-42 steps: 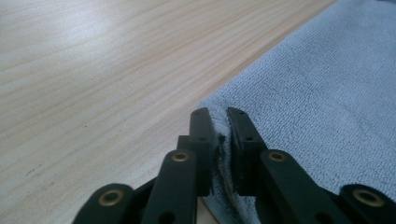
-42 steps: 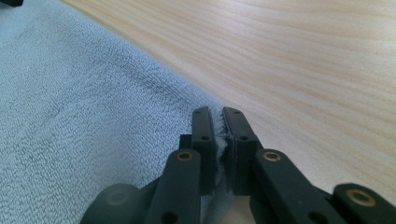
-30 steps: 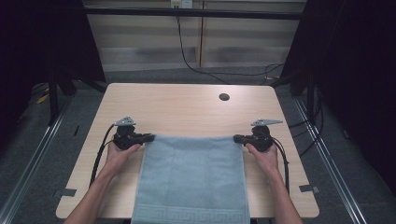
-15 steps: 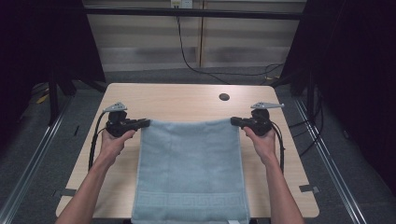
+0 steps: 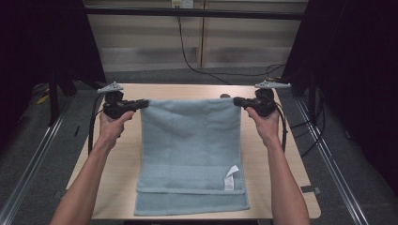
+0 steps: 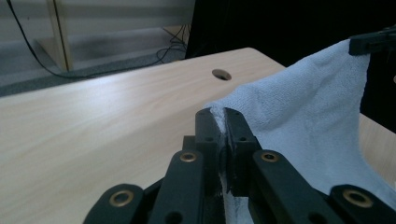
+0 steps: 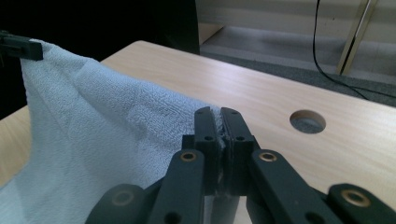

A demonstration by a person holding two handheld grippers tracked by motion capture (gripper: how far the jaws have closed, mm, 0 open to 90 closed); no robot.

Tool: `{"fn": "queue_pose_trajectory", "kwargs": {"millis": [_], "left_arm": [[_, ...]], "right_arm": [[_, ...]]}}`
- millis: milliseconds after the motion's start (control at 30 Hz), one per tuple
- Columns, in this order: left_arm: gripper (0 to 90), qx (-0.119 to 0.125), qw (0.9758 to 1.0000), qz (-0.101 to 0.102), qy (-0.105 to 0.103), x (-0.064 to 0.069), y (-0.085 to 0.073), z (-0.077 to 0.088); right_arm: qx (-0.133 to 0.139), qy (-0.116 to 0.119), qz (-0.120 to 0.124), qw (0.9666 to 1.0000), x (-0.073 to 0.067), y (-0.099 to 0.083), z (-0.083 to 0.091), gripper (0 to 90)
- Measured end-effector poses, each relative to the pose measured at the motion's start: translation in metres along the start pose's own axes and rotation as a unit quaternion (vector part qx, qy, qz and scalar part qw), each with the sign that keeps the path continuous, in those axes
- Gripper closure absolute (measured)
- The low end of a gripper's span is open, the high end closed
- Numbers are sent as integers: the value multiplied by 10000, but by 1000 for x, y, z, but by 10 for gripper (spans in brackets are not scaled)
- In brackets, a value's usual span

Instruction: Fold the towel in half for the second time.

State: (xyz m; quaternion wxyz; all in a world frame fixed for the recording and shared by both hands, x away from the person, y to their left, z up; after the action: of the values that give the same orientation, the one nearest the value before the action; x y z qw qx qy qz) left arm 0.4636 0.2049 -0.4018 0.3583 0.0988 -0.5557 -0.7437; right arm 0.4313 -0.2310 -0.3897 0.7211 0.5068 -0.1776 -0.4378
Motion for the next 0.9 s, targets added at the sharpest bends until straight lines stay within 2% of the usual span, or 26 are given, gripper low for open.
{"fn": "queue_pose_trajectory", "kwargs": {"millis": [133, 167, 300, 500, 600, 733, 833, 900], "left_arm": [[859, 42, 10000, -67, -25, 1, 7, 1], [859, 152, 9999, -52, -40, 2, 12, 5], [859, 160, 9997, -181, -39, 10, 11, 14], [859, 269, 9989, -370, -130, 31, -2, 32], [859, 344, 9982, -414, -259, 43, -10, 41], [859, 307, 9976, -524, -324, 54, -18, 51], [859, 314, 9977, -454, -393, 57, -25, 60], [859, 391, 9968, -481, -498, 64, -29, 66]], "right_arm": [[52, -92, 34, 9999, 5, 9, 3, 868], [83, -98, 1, 9999, 5, 10, 4, 868], [188, -4, 47, 9998, -1, 10, 11, 868], [213, 150, 113, 9996, -13, -6, 27, 869], [246, 205, 113, 9994, -18, -16, 36, 869], [260, 282, 177, 9991, -27, -29, 51, 869], [224, 329, 285, 9988, -37, -38, 62, 869], [168, 318, 344, 9988, -44, -42, 70, 869]]}}
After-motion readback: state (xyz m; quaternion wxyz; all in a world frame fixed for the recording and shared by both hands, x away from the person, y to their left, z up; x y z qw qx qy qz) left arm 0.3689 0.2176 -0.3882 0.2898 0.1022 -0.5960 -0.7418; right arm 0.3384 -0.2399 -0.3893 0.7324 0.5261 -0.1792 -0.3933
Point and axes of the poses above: each handheld gripper's, and its own axes: z roughly backward along the jaws, y roughly out of its top, x roughly to its right, the point moved 3 cm from there along -z, roughly forward along the jaws, and after that the axes turned 1 degree about x, right-handed, at the moved point
